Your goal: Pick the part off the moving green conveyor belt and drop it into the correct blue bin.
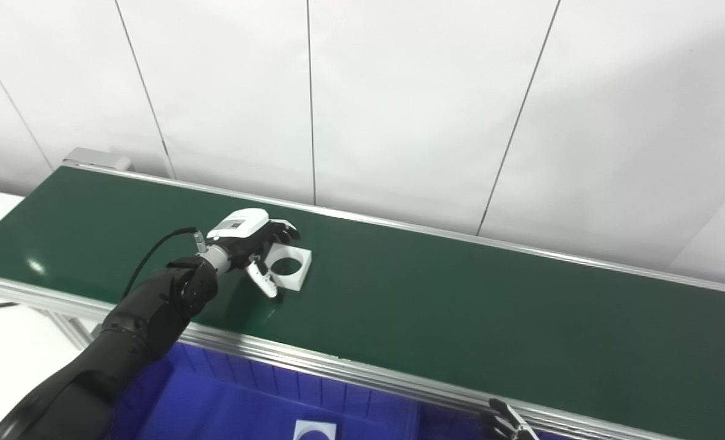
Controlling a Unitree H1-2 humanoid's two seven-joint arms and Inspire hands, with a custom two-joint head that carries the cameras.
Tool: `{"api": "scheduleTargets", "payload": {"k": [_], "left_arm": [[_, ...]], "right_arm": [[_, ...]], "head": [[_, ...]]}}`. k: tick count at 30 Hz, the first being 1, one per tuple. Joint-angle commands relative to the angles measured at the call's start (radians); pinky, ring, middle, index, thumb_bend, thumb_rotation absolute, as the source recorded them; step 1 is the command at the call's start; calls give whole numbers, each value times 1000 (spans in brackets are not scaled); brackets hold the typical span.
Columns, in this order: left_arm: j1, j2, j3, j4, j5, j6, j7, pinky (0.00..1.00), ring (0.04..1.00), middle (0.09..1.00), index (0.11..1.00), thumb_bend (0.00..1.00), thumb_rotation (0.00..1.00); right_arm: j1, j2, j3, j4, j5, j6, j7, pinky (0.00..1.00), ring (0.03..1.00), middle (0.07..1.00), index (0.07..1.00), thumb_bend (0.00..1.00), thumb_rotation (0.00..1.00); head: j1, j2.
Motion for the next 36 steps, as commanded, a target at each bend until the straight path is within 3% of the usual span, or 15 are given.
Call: {"api": "scheduleTargets", "payload": {"k": [1, 9, 12, 16, 20, 25, 30, 36], "left_arm": [[-26, -12, -16, 11, -15, -14, -30, 473, 519, 495, 500, 515, 0], [-30, -1, -10, -21, -77, 21, -106, 412, 453, 472, 498, 518, 0], [-26, 10, 5, -42, -101, 4, -107, 425, 465, 483, 493, 519, 0], [5, 35, 79, -171, -197, 2, -137, 359, 413, 445, 513, 506, 0], [29, 42, 145, -262, -257, 6, -153, 354, 405, 455, 517, 500, 0], [86, 45, 252, -379, -385, -54, -157, 362, 407, 472, 529, 497, 0], [150, 41, 314, -463, -507, -114, -189, 405, 420, 483, 524, 497, 0], [229, 3, 355, -504, -659, -178, -236, 426, 417, 481, 532, 496, 0]], "right_arm": [[2, 5, -4, -37, 13, -59, -6, 707, 796, 829, 907, 894, 410], [2, 9, -2, -41, 8, -59, -9, 701, 793, 835, 913, 881, 408], [1, 10, 0, -42, 3, -59, -11, 699, 791, 836, 914, 874, 404], [-1, 8, 2, -41, -1, -58, -13, 703, 791, 838, 917, 866, 412], [2, 12, 1, -51, -8, -58, -17, 705, 796, 837, 916, 862, 408], [9, 22, 0, -71, -17, -58, -23, 706, 801, 839, 917, 857, 416], [10, 40, 0, -89, -49, -59, -42, 711, 799, 837, 910, 857, 438], [2, 73, -1, -90, -93, -57, -71, 709, 796, 837, 905, 865, 476]], "head": [[0, 1], [-4, 10], [-9, 17], [-22, 25], [-44, 41], [-121, 100], [-217, 150], [-277, 198]]}}
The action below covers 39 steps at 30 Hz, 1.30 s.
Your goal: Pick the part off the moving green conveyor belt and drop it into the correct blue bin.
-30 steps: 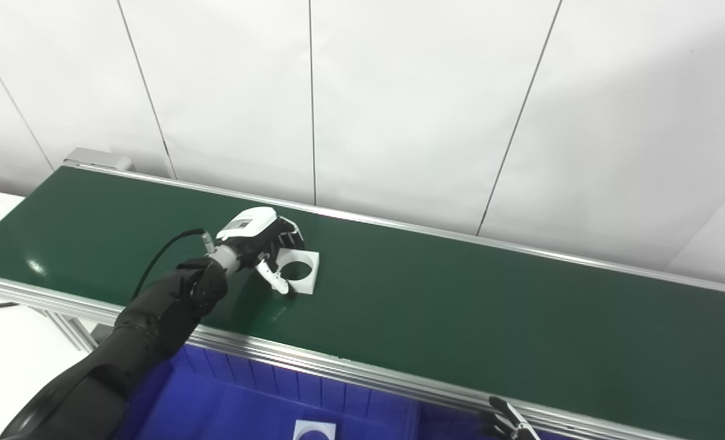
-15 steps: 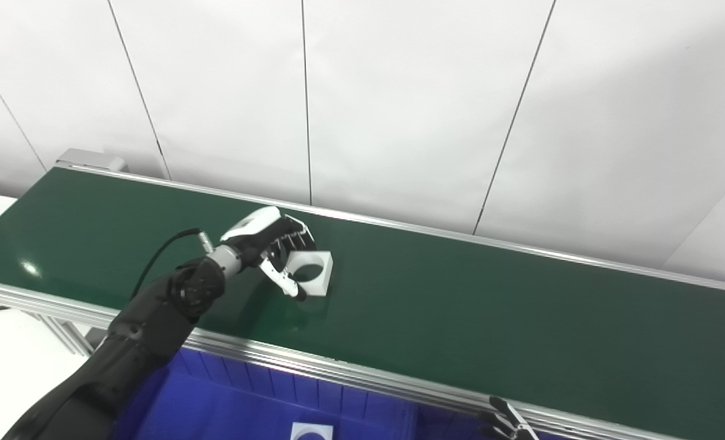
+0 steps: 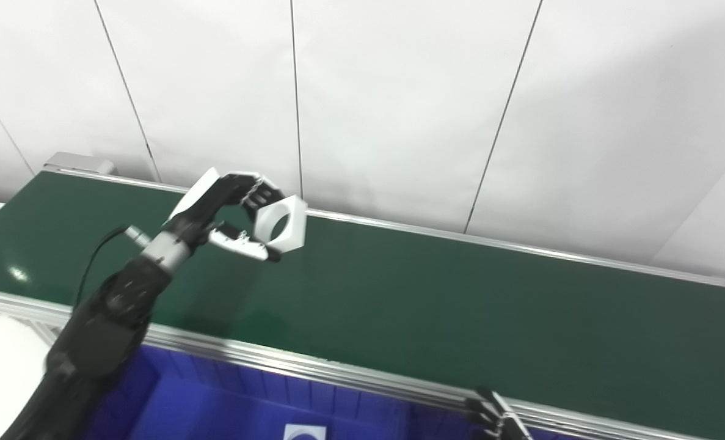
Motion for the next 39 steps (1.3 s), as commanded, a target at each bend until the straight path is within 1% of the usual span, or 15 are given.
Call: {"api": "scheduleTargets", "payload": {"k": [1, 2, 3, 4, 7, 14, 18, 21, 24, 26, 29, 33, 36, 38, 39], "left_arm": [[1, -4, 14, -49, -38, -62, -9, 426, 416, 481, 533, 496, 0], [9, -7, 14, -56, -38, -65, -10, 426, 414, 477, 536, 495, 0], [27, -17, 8, -59, -37, -79, -12, 425, 413, 475, 537, 495, 0], [40, -25, 4, -61, -35, -90, -15, 411, 406, 472, 540, 495, 0], [87, -49, -19, -61, -8, -119, -19, 382, 399, 472, 543, 495, 0], [215, -89, -101, -111, 86, -123, 5, 403, 416, 483, 534, 496, 0], [280, -87, -167, -151, 188, -123, 39, 394, 412, 491, 534, 496, 0], [326, -84, -212, -186, 254, -123, 44, 413, 430, 501, 516, 497, 0], [348, -73, -253, -213, 315, -122, 49, 425, 431, 514, 505, 497, 0], [359, -69, -275, -228, 360, -122, 40, 403, 413, 512, 517, 495, 0], [370, -59, -306, -260, 431, -93, 6, 388, 403, 504, 529, 494, 0], [371, -47, -341, -291, 510, -31, -42, 471, 442, 499, 521, 496, 0], [362, -44, -369, -290, 553, 4, -73, 456, 424, 497, 537, 494, 0], [357, -47, -386, -300, 607, 46, -91, 448, 420, 503, 541, 493, 0], [354, -50, -397, -315, 655, 85, -107, 446, 419, 505, 542, 492, 0]], "right_arm": [[-11, 18, -4, -37, -15, -57, -21, 707, 796, 836, 905, 865, 478], [-10, 21, -5, -39, -20, -57, -23, 706, 796, 837, 906, 864, 482], [-11, 26, -7, -41, -23, -56, -24, 706, 795, 837, 906, 864, 484], [-12, 29, -9, -42, -24, -54, -24, 707, 797, 838, 908, 869, 492], [-15, 37, -14, -51, -20, -50, -19, 706, 794, 837, 907, 868, 492], [-14, 51, -23, -80, -24, -30, -14, 701, 788, 829, 901, 874, 494], [-9, 53, -26, -105, -19, -13, -9, 702, 787, 825, 901, 874, 492], [-9, 54, -29, -112, -20, -10, -10, 699, 785, 824, 899, 875, 495], [-7, 53, -32, -118, -19, -6, -8, 697, 783, 822, 898, 876, 498], [-5, 53, -33, -121, -18, -7, -7, 694, 781, 819, 897, 873, 495], [-2, 50, -35, -125, -11, -7, -2, 694, 781, 820, 897, 870, 492], [3, 51, -38, -136, -10, 0, 1, 692, 781, 817, 896, 869, 483], [3, 52, -39, -137, -9, -1, 5, 694, 781, 818, 896, 869, 477], [4, 51, -40, -140, -9, 2, 8, 696, 783, 820, 898, 869, 480], [5, 52, -40, -141, -9, 3, 9, 697, 783, 821, 899, 869, 481]], "head": [[-18, 27], [-19, 31], [-27, 46], [-27, 46], [-47, 81], [-71, 134], [-71, 146], [-68, 152], [-66, 157], [-65, 159], [-64, 164], [-62, 169], [-62, 169], [-63, 172], [-62, 173]]}}
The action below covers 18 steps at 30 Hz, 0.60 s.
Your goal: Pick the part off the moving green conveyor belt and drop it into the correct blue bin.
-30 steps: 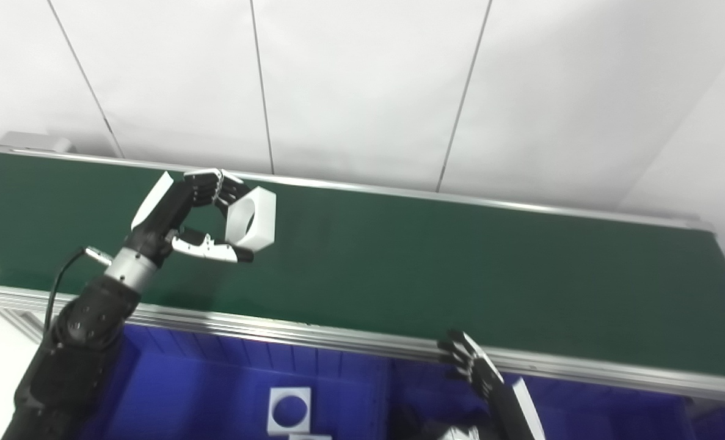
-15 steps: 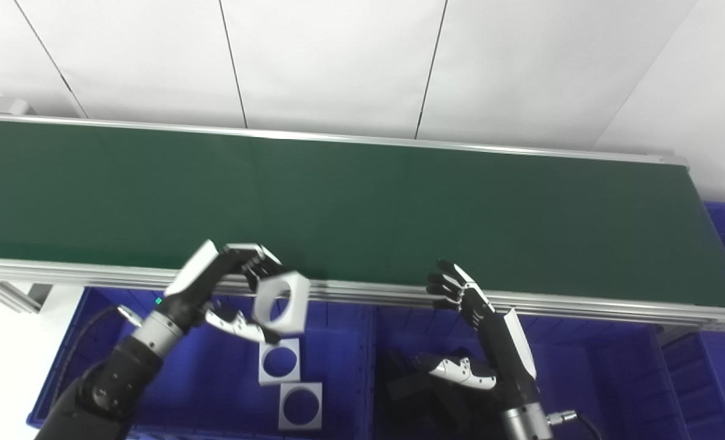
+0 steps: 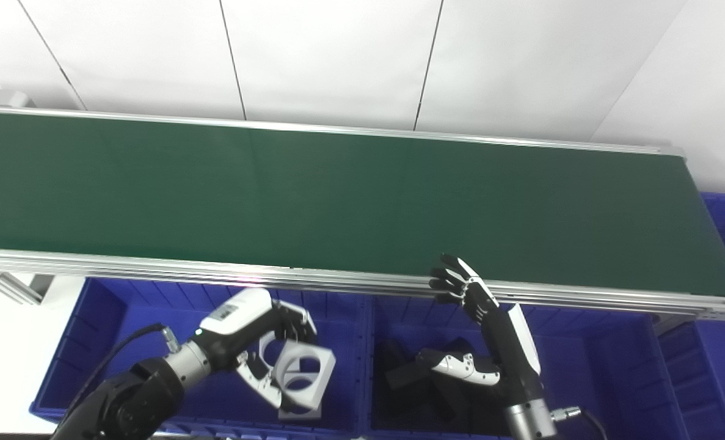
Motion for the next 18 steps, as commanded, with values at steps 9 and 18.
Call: {"api": "scheduleTargets", "payload": {"k": [9, 18], "left_arm": [[-32, -5, -70, -111, 308, 241, -67, 671, 755, 779, 760, 570, 265], [-18, -31, -112, -193, 587, 432, -175, 999, 997, 997, 998, 938, 864]], "right_arm": [[-3, 13, -5, -45, 10, 7, 7, 702, 786, 822, 898, 871, 472], [-1, 14, -4, -53, -12, 14, 5, 697, 784, 823, 897, 862, 484]], "head": [[-2, 3], [-3, 8]]}}
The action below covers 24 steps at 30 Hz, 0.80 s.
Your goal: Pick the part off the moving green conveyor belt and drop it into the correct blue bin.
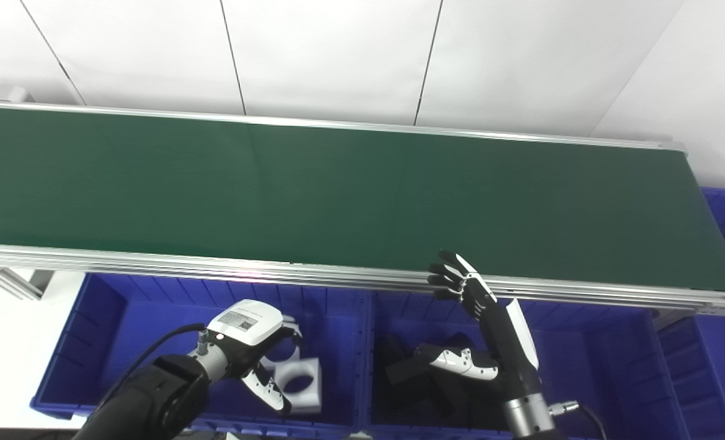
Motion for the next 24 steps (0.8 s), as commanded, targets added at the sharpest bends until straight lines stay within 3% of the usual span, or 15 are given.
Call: {"api": "scheduleTargets", "payload": {"k": [1, 5, 6, 8, 12, 15, 19, 21, 24], "left_arm": [[1, -12, 17, -38, 18, 32, 28, 1000, 999, 999, 1000, 951, 869], [25, -24, 65, -32, -90, 2, 108, 1000, 1000, 1000, 1000, 969, 868], [35, -35, 103, -22, -208, -41, 139, 1000, 1000, 1000, 1000, 969, 866], [48, -54, 161, -1, -400, -109, 172, 990, 958, 979, 984, 920, 691], [59, -95, 260, 86, -823, -268, 141, 837, 911, 934, 937, 877, 530], [72, -125, 288, 143, -978, -391, 151, 815, 871, 896, 899, 872, 469], [96, -175, 324, 174, -1123, -462, 156, 805, 848, 868, 869, 872, 372], [98, -208, 348, 213, -1222, -535, 149, 772, 817, 837, 853, 855, 305], [98, -233, 368, 242, -1285, -571, 153, 758, 797, 819, 847, 861, 299]], "right_arm": [[-3, 8, -2, -45, -4, -2, 0, 697, 784, 825, 898, 862, 483], [-1, 9, -1, -49, -7, 0, 0, 695, 784, 825, 898, 866, 483], [0, 9, -1, -50, -9, 0, 0, 694, 784, 824, 898, 866, 483], [1, 10, -1, -52, -10, 2, 0, 695, 784, 824, 898, 865, 483], [2, 7, 3, -59, -7, 21, 10, 697, 783, 822, 901, 865, 489], [4, 7, 4, -60, -6, 27, 12, 698, 782, 821, 899, 870, 482], [6, 6, 3, -62, -14, 33, 10, 695, 784, 826, 898, 874, 479], [9, 6, 0, -68, -25, 49, 9, 697, 788, 831, 900, 855, 447], [11, 8, -5, -75, -40, 66, 4, 699, 788, 831, 899, 842, 411]], "head": [[0, 2], [-4, 3], [-6, 2], [-6, 2], [-22, -3], [-32, -7], [-40, -7], [-45, -6], [-44, -4]]}}
